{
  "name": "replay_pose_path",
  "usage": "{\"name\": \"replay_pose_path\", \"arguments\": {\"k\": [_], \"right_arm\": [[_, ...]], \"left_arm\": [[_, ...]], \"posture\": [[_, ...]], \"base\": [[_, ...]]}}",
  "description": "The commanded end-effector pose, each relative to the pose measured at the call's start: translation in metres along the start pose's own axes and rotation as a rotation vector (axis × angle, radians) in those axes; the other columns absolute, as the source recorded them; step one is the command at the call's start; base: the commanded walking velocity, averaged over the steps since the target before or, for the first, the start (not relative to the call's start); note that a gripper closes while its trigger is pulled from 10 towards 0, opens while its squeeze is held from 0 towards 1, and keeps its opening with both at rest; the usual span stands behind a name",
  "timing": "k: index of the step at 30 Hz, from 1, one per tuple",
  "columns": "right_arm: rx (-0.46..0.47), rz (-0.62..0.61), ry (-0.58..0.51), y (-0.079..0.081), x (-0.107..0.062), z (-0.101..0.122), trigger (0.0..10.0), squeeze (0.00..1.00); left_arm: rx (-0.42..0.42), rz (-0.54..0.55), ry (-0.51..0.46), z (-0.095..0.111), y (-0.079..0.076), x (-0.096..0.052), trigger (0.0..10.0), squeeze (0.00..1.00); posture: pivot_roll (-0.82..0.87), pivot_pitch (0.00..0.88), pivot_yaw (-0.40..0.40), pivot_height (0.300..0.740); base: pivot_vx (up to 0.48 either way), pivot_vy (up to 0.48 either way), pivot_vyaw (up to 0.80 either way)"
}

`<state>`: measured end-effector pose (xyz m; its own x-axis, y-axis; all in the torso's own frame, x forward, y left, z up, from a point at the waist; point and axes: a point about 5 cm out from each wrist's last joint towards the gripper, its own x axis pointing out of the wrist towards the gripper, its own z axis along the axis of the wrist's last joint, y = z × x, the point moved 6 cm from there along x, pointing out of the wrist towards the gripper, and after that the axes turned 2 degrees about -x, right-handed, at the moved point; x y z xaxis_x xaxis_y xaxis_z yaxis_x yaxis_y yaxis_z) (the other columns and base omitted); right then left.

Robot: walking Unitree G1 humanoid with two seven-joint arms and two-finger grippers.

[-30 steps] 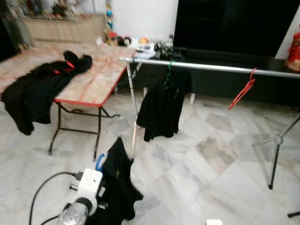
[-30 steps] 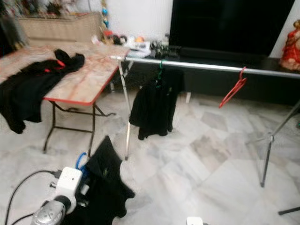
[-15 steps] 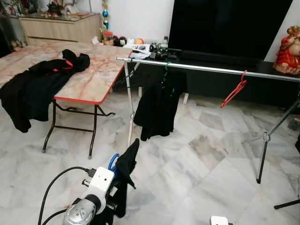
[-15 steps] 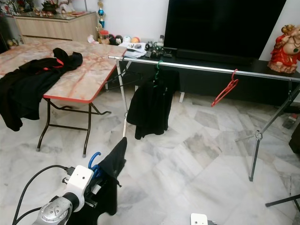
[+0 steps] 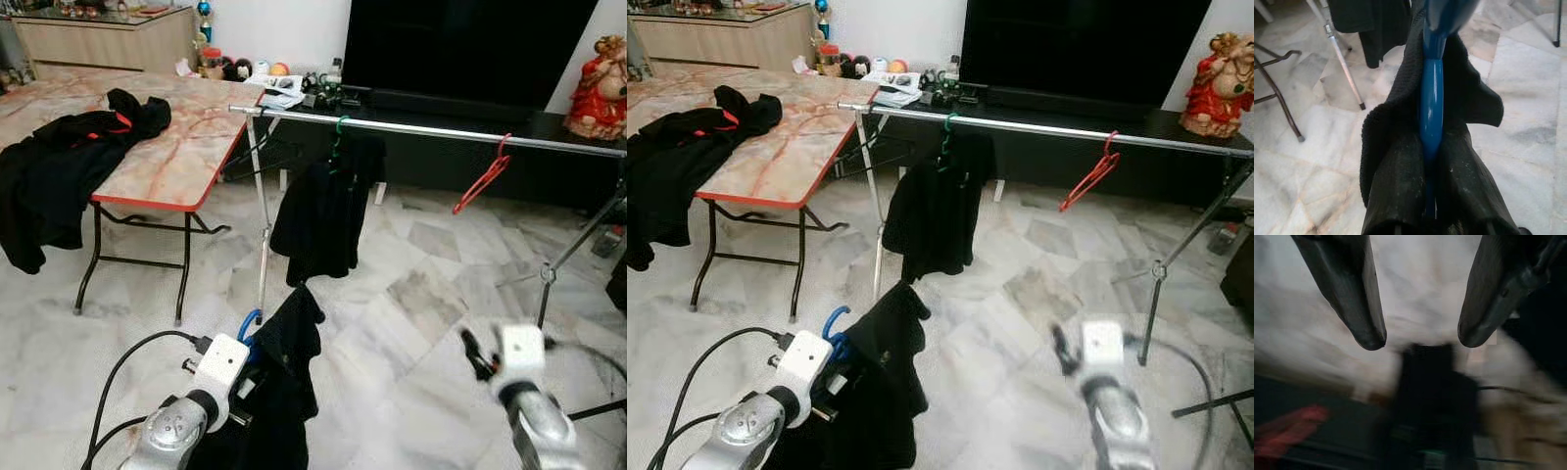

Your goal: Hang hanger

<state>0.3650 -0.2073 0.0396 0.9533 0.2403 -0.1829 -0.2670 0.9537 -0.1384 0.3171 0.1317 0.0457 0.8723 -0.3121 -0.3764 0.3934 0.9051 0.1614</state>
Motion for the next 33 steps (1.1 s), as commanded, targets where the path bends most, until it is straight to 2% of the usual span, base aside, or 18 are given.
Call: {"name": "replay_pose_path", "arguments": {"k": [1, 2, 4, 5, 6, 10, 13, 14, 15, 16, 20, 24, 30, 31, 32, 33], "right_arm": [[-0.027, 0.134, -0.011, 0.02, 0.001, 0.003, 10.0, 0.0], [-0.027, 0.134, -0.011, 0.02, 0.001, 0.003, 10.0, 0.0], [-0.067, 0.293, -0.021, 0.047, 0.003, 0.009, 10.0, 0.0], [-0.099, 0.417, -0.019, 0.069, 0.002, 0.01, 10.0, 0.0], [-0.103, 0.457, -0.022, 0.076, 0.0, 0.011, 10.0, 0.0], [-0.062, 0.434, -0.042, 0.078, 0.003, 0.014, 10.0, 0.0], [-0.038, 0.526, -0.034, 0.096, 0.0, 0.012, 10.0, 0.0], [-0.038, 0.526, -0.034, 0.096, 0.0, 0.012, 10.0, 0.0], [-0.072, 0.562, -0.03, 0.106, -0.002, 0.011, 10.0, 0.0], [-0.086, 0.56, -0.03, 0.107, -0.002, 0.011, 10.0, 0.0], [-0.106, 0.533, -0.027, 0.111, 0.003, 0.012, 10.0, 0.0], [-0.143, 0.54, -0.025, 0.116, 0.005, 0.012, 10.0, 0.0], [-0.16, 0.49, -0.063, 0.12, 0.017, 0.027, 10.0, 0.0], [-0.162, 0.502, -0.06, 0.123, 0.018, 0.027, 10.0, 0.45], [-0.163, 0.51, -0.057, 0.125, 0.018, 0.027, 10.0, 0.45], [-0.182, 0.52, -0.047, 0.128, 0.018, 0.026, 10.0, 0.59]], "left_arm": [[0.029, -0.02, -0.053, 0.02, -0.004, 0.002, 10.0, 0.0], [0.029, -0.02, -0.053, 0.02, -0.004, 0.002, 10.0, 0.0], [0.028, -0.047, -0.081, 0.03, -0.007, 0.005, 10.0, 0.0], [0.022, -0.07, -0.119, 0.044, -0.01, 0.009, 10.0, 0.0], [0.013, -0.075, -0.139, 0.051, -0.01, 0.011, 10.0, 0.0], [0.021, -0.085, -0.168, 0.063, -0.01, 0.014, 10.0, 0.0], [0.029, -0.098, -0.196, 0.077, -0.012, 0.02, 10.0, 0.0], [0.029, -0.098, -0.196, 0.077, -0.012, 0.02, 10.0, 0.0], [0.024, -0.108, -0.212, 0.084, -0.013, 0.022, 10.0, 0.0], [0.021, -0.113, -0.216, 0.087, -0.014, 0.022, 10.0, 0.0], [0.036, -0.172, -0.217, 0.089, -0.025, 0.021, 10.0, 0.0], [0.023, -0.2, -0.217, 0.09, -0.031, 0.019, 10.0, 0.0], [0.036, -0.248, -0.222, 0.094, -0.041, 0.016, 10.0, 0.0], [0.036, -0.248, -0.224, 0.095, -0.042, 0.016, 10.0, 0.0], [0.036, -0.247, -0.225, 0.096, -0.041, 0.016, 10.0, 0.0], [0.036, -0.249, -0.227, 0.097, -0.042, 0.016, 10.0, 0.0]], "posture": [[0.14, 0.0, -0.075, 0.74], [0.14, 0.0, -0.075, 0.74], [0.14, 0.0, -0.08, 0.74], [0.13, 0.0, -0.083, 0.74], [0.13, 0.0, -0.087, 0.74], [0.13, 0.0, -0.089, 0.74], [0.14, 0.0, -0.094, 0.74], [0.14, 0.0, -0.094, 0.74], [0.13, 0.0, -0.094, 0.74], [0.13, 0.0, -0.094, 0.74], [0.13, 0.0, -0.1, 0.74], [0.14, 0.0, -0.101, 0.74], [0.14, 0.0, -0.107, 0.74], [0.14, 0.0, -0.108, 0.74], [0.14, 0.0, -0.108, 0.74], [0.14, 0.0, -0.108, 0.74]], "base": [[0.0, 0.0, 0.0], [0.0, 0.0, 0.0], [0.0, 0.0, 0.0], [0.0, 0.0, 0.0], [0.0, 0.0, 0.0], [0.0, 0.0, 0.0], [0.0, 0.0, 0.0], [0.0, 0.0, 0.0], [0.0, 0.0, 0.0], [0.0, 0.0, 0.0], [0.0, 0.0, 0.0], [0.0, 0.0, 0.0], [0.0, 0.0, 0.0], [0.0, 0.0, 0.0], [0.0, 0.0, 0.0], [0.0, 0.0, 0.0]]}}
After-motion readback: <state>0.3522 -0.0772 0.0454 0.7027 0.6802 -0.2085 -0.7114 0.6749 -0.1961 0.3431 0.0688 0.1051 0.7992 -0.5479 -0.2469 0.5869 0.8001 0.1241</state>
